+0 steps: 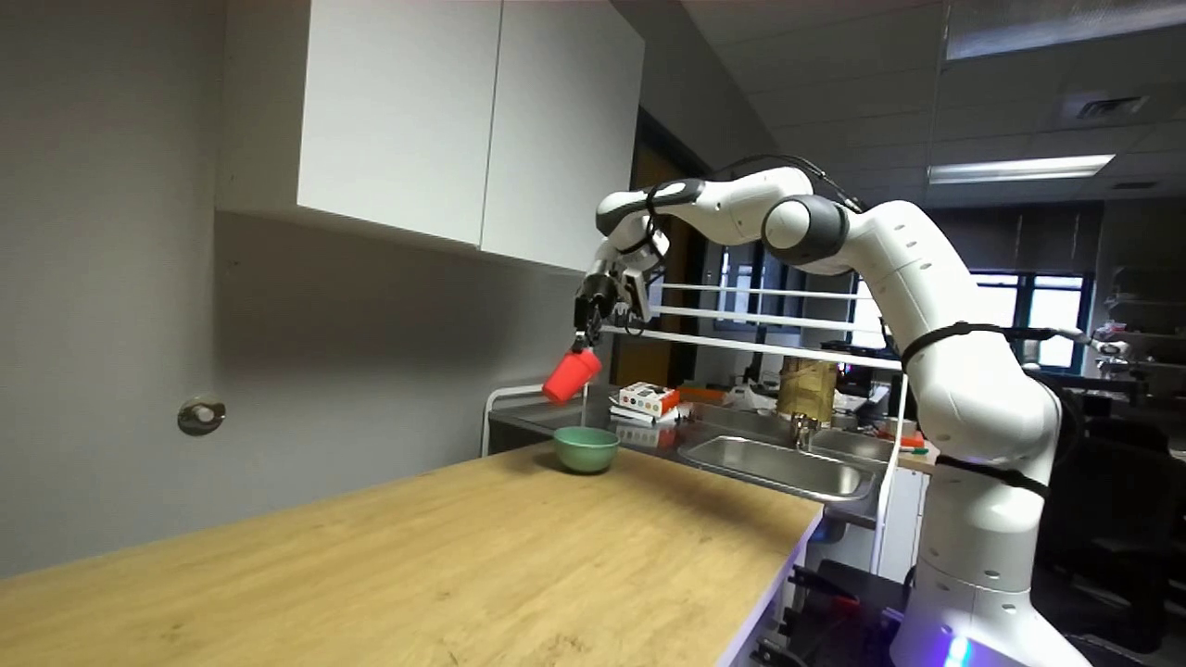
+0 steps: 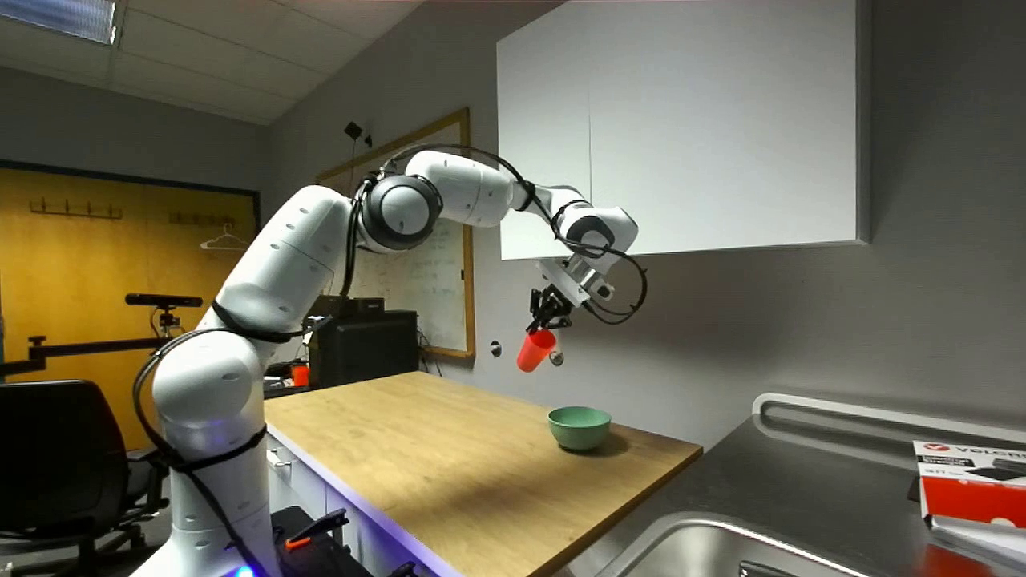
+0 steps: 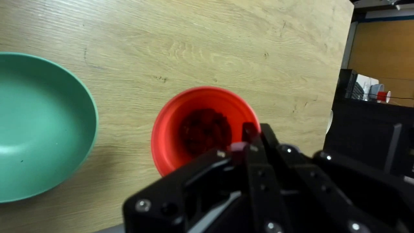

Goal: Pour the things in the cup into the bowl

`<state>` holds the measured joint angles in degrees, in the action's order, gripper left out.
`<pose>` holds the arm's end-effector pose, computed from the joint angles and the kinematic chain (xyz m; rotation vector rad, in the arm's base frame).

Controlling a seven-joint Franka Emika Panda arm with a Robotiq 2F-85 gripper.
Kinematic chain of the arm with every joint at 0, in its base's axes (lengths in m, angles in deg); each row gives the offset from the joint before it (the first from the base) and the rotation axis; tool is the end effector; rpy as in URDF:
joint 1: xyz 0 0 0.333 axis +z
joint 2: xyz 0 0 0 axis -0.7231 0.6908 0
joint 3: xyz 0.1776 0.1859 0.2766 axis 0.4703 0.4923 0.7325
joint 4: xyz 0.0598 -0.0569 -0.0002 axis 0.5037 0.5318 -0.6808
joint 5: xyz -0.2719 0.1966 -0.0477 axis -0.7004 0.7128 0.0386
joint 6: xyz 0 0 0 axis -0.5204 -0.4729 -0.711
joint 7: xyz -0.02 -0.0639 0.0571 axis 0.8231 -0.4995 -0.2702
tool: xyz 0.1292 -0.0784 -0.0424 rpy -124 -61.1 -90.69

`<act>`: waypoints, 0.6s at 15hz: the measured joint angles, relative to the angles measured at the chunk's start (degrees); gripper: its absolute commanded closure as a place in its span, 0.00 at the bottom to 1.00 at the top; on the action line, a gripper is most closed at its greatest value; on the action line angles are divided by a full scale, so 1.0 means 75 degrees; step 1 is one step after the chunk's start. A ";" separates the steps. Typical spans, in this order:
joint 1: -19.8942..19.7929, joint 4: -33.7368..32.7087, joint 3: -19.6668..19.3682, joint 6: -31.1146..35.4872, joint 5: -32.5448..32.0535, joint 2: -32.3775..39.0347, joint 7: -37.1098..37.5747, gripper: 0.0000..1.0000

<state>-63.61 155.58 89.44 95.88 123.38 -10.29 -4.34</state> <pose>0.6328 -0.0959 0.4757 -2.3991 -0.2204 0.1895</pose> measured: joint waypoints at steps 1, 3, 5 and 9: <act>-0.0044 -0.0175 0.0016 -0.0096 0.0124 0.0244 0.0000 0.98; -0.0157 -0.0484 0.0057 -0.0258 0.0364 0.0693 0.0000 0.98; -0.0322 -0.0777 0.0118 -0.0448 0.0673 0.1117 0.0000 0.98; -0.0710 -0.1323 0.0206 -0.0858 0.1413 0.1774 0.0002 0.98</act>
<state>-68.93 145.66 90.99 89.44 133.98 3.02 -4.33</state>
